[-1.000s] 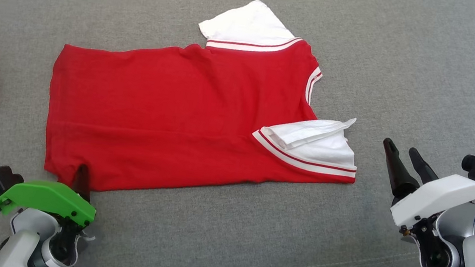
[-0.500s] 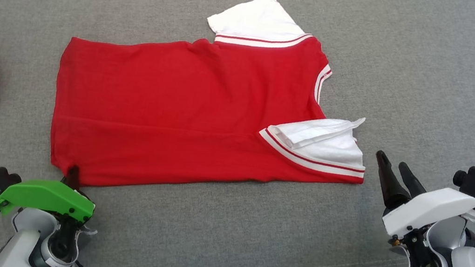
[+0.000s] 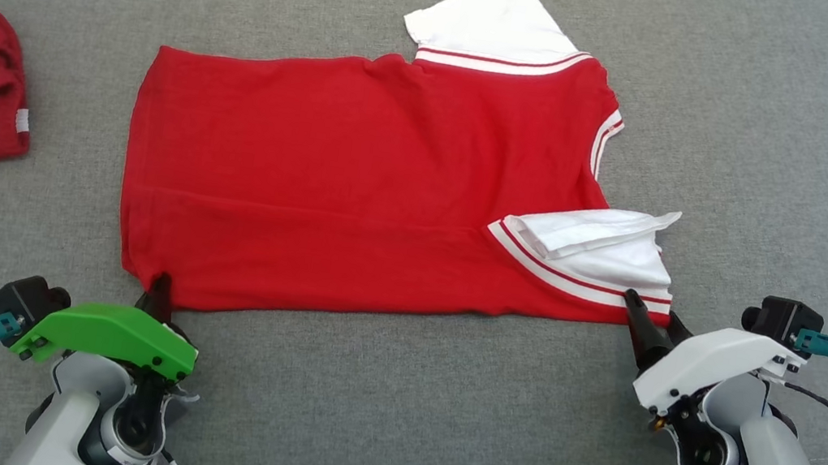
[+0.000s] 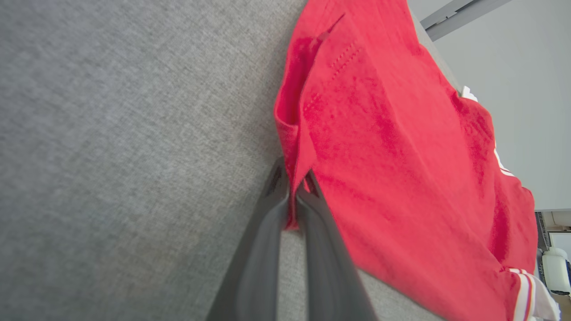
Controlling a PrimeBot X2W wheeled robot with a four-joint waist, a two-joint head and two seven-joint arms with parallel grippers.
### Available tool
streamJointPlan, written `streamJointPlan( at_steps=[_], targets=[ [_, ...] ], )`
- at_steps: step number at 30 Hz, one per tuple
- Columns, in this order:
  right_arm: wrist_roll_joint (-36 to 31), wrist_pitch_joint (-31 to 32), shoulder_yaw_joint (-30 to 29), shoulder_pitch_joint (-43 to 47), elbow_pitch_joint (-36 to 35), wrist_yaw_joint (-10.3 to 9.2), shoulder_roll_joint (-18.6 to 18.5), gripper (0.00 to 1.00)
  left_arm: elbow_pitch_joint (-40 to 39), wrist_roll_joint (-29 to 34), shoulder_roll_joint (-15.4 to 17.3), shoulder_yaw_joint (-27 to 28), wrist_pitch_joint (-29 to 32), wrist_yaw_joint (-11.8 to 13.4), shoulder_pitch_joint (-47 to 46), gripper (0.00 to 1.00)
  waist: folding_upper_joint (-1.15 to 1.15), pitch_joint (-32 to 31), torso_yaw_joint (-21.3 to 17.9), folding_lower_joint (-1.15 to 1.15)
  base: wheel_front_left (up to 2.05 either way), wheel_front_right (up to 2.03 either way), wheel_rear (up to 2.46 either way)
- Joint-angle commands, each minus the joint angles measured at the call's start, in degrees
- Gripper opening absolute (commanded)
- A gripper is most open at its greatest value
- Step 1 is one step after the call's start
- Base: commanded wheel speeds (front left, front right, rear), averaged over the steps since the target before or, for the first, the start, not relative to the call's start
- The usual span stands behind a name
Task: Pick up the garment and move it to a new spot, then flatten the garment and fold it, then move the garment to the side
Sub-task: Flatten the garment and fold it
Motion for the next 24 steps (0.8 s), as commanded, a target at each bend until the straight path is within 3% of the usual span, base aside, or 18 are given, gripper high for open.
streamJointPlan(
  at_steps=[1,2,3,4,7,16,20,24],
  targets=[
    [0.1,-0.4,0.5,-0.9,1.5,0.0,0.2,1.0,-0.3,0.3,0.1,-0.1,-0.1,0.1,-0.8,0.0,0.0,0.3,0.4,0.0,0.0,0.0,0.0],
    [0.5,-0.4,1.0,-1.5,2.8,0.0,0.3,1.0,-0.6,0.5,0.1,-0.2,0.0,0.2,-0.8,0.0,0.0,0.4,0.6,0.0,0.0,0.0,0.0],
    [0.9,-0.6,1.5,-2.1,4.1,0.0,0.4,0.85,-0.8,0.6,0.1,-0.3,0.0,0.3,-0.8,0.0,0.0,0.4,0.7,0.0,0.0,0.0,0.0],
    [1.3,-0.9,1.9,-2.8,5.1,0.0,0.4,0.49,-1.1,0.7,0.1,-0.3,0.0,0.4,-0.8,0.0,0.0,0.5,0.8,0.0,0.0,0.0,0.0],
    [3.0,-1.9,3.0,-4.4,6.6,0.0,0.2,0.0,-1.8,0.8,0.2,-0.4,-0.2,0.4,-0.5,0.0,0.0,0.4,1.1,0.0,0.0,0.0,0.0],
    [11.1,-0.1,3.5,-3.2,0.8,0.0,-6.5,0.0,-7.5,1.3,0.8,-1.4,-0.5,0.0,3.5,0.0,0.0,-0.8,1.4,0.0,0.0,0.0,0.0],
    [13.4,2.0,2.0,0.4,-3.3,-0.04,-10.0,0.0,-12.2,1.7,1.6,-2.0,-0.7,0.9,7.8,0.0,0.0,-1.2,1.3,0.0,0.0,0.0,0.0],
    [14.3,3.2,0.2,4.7,-6.1,-0.05,-10.8,0.0,-15.8,1.7,2.4,-2.4,-0.7,2.3,12.2,0.0,0.0,-1.3,1.3,0.0,0.0,0.0,0.0]
  ],
)
